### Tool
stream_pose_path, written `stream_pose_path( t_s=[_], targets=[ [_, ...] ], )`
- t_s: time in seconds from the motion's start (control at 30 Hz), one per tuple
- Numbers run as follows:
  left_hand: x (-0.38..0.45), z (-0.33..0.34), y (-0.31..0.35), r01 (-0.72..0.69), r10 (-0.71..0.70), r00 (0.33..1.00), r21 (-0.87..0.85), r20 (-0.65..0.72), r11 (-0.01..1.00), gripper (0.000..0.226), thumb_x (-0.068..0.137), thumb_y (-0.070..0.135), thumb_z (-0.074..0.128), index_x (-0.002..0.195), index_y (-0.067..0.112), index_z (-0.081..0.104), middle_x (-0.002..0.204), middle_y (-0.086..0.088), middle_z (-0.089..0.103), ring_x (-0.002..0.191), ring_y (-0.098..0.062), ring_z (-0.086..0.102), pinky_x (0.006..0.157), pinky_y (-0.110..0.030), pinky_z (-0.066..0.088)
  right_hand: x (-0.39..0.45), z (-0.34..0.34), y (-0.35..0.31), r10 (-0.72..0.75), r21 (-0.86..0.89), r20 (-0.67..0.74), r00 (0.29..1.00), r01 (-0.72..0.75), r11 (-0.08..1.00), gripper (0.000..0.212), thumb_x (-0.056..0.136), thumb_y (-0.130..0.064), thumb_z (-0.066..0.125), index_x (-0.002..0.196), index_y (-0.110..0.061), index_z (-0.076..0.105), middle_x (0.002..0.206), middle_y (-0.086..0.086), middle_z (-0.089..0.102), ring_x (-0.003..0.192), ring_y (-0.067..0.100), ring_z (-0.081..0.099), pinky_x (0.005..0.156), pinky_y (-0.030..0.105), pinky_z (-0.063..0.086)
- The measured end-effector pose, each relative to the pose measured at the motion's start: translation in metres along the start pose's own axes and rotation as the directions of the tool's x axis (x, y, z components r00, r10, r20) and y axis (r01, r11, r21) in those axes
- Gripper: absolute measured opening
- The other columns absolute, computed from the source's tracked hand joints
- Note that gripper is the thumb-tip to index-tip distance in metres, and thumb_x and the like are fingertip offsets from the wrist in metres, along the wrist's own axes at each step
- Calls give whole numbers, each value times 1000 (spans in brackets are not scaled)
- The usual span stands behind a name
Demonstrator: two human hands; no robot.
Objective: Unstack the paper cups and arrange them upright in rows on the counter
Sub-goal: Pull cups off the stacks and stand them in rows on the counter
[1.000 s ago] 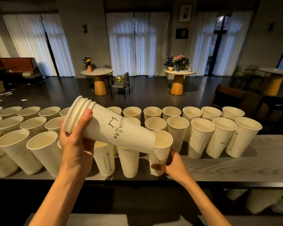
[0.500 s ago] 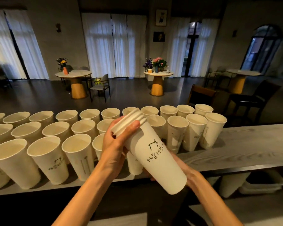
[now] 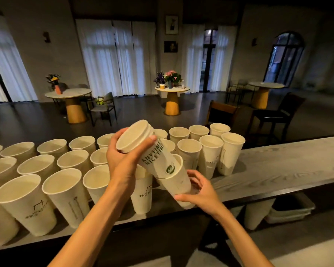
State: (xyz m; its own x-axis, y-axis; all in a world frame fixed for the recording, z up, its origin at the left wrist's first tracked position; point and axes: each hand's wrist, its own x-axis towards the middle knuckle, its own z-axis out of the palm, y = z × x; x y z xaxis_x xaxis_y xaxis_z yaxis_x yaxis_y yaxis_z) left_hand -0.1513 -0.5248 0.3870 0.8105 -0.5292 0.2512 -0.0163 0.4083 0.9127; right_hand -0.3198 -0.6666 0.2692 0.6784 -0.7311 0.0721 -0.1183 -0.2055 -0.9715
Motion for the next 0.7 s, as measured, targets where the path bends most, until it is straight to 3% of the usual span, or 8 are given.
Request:
stream_pose_path(
  t_s=[0.13,0.27,0.37,0.43,0.5,0.57,0.6,0.7],
  targets=[
    [16,-11,24,1,-31,992,-240,-119,971,87,59,35,92,135,16,55,116,-8,70,94,-14,73,73,-28,59,17,13,28,36,42,-50,998,-33,999,87,52,-28,98,125,-32,53,121,-16,64,118,5,59,94,25,52],
    [16,-21,39,19,-54,991,-277,-121,961,94,55,46,92,137,16,57,110,-3,73,99,-14,72,80,-32,62,29,28,31,46,-9,-11,999,-46,999,77,58,-25,96,122,-35,53,115,-22,63,117,1,57,101,31,50],
    [3,-16,37,78,-88,996,-260,-26,962,84,51,47,96,125,20,68,106,-2,76,98,-14,73,78,-31,62,35,27,34,7,43,115,993,-12,999,78,62,-23,94,128,-38,55,125,-18,65,121,-1,58,96,28,54],
    [-6,-8,34,98,-82,994,-241,75,966,72,53,47,95,117,22,75,110,-3,76,100,-16,72,84,-34,62,33,20,30,11,20,170,985,-15,1000,90,58,-22,95,136,-33,51,134,-12,61,129,10,54,100,32,53],
    [-14,7,27,107,-74,981,-178,182,978,73,54,46,93,121,24,74,119,-8,74,102,-18,71,89,-38,59,29,4,23,3,69,148,989,-14,998,69,66,-13,90,128,-22,62,128,4,66,126,27,58,90,23,56],
    [-21,26,15,131,-101,958,-97,270,987,84,54,43,92,131,19,67,126,-16,70,106,-25,69,91,-43,56,23,-22,19,85,168,48,995,-92,982,38,64,-37,91,97,-23,79,101,8,75,103,33,68,79,29,59],
    [-24,37,6,151,-125,946,-65,300,986,85,56,38,91,133,16,64,126,-18,69,107,-29,68,90,-45,56,20,-36,18,150,246,80,985,-165,955,39,65,-52,87,91,-24,80,96,8,76,96,30,71,78,34,58],
    [-34,73,-19,242,-221,916,-22,334,970,83,52,30,88,130,16,64,119,-14,73,105,-30,71,85,-39,60,5,-67,14,147,503,413,899,-360,786,70,93,-67,48,135,-13,60,128,33,60,114,45,61,94,50,51]
  ],
)
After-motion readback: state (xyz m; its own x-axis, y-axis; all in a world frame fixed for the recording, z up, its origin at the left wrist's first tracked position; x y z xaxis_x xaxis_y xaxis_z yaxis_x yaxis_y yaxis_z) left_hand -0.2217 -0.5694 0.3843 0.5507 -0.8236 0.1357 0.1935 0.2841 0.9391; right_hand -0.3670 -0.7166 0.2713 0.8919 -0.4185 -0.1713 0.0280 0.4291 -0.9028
